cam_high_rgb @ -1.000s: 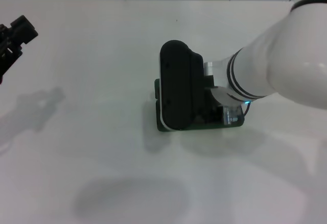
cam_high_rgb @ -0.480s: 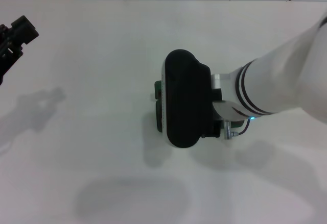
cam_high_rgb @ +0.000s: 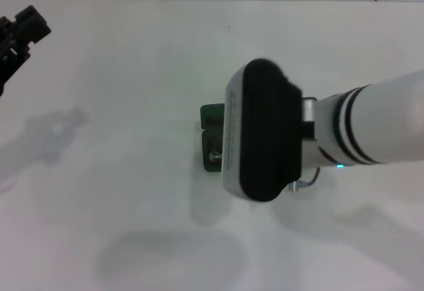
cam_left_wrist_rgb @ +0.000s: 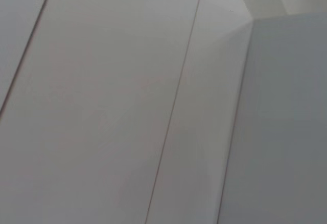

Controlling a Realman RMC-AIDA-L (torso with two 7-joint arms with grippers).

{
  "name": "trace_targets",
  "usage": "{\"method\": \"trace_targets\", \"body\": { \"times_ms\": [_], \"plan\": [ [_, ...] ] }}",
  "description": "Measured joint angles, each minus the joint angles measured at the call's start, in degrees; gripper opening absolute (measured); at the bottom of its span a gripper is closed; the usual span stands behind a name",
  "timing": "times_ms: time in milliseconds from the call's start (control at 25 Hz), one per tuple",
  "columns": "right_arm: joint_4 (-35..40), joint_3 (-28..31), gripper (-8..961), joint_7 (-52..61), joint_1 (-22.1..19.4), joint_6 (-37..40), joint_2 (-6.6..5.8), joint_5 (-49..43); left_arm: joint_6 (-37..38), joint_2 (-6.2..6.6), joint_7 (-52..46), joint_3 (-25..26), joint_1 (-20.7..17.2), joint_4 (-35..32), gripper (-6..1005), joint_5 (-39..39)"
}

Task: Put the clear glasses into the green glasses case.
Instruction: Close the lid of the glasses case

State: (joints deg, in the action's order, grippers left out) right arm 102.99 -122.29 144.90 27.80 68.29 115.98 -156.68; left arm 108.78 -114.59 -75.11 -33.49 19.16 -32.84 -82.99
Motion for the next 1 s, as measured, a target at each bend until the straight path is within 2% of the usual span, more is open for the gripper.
{"method": "trace_targets", "body": {
  "times_ms": [240,400,520,680,760,800,840,880,1000],
  "plan": [
    [3.9,7.0,247,-5.3,-5.2,-4.1,-0.34,9.3,-0.1,0.67,-0.4,0.0,1.0,0.0,171,0.0],
    [6.0,18.8,246,-15.4,-11.0,-2.7,-0.46,28.3,-0.5,1.36,-1.6,0.0,1.1,-0.1,171,-0.4],
    [4.1,29.7,250,-24.8,-14.9,2.2,-0.50,45.1,-0.6,1.53,-2.8,-0.1,1.7,-0.2,171,-0.5],
    [-5.9,44.4,254,-33.5,-17.0,13.8,-0.53,65.5,-1.0,1.63,-5.1,-0.4,3.8,-0.2,172,-1.1],
    [-15.1,52.0,257,-37.3,-17.1,19.6,-0.51,72.3,-1.1,1.61,-6.1,-0.4,5.3,-0.2,172,-2.3],
    [-18.3,54.6,258,-38.6,-17.1,21.5,-0.52,74.2,-1.2,1.53,-6.4,-0.4,5.9,-0.2,172,-2.8],
    [-18.3,54.6,259,-38.6,-17.1,21.5,-0.52,74.2,-1.4,1.39,-6.9,-0.4,6.8,-0.2,172,-3.4],
    [-29.9,65.0,260,-43.0,-16.3,27.7,-0.51,77.2,-1.9,1.11,-7.3,-0.4,7.6,-0.2,172,-3.9],
    [-38.6,74.0,263,-46.5,-15.4,31.7,-0.50,77.6,-4.8,-0.18,-8.2,-0.5,11.1,-0.2,172,-5.4]
  ]
}}
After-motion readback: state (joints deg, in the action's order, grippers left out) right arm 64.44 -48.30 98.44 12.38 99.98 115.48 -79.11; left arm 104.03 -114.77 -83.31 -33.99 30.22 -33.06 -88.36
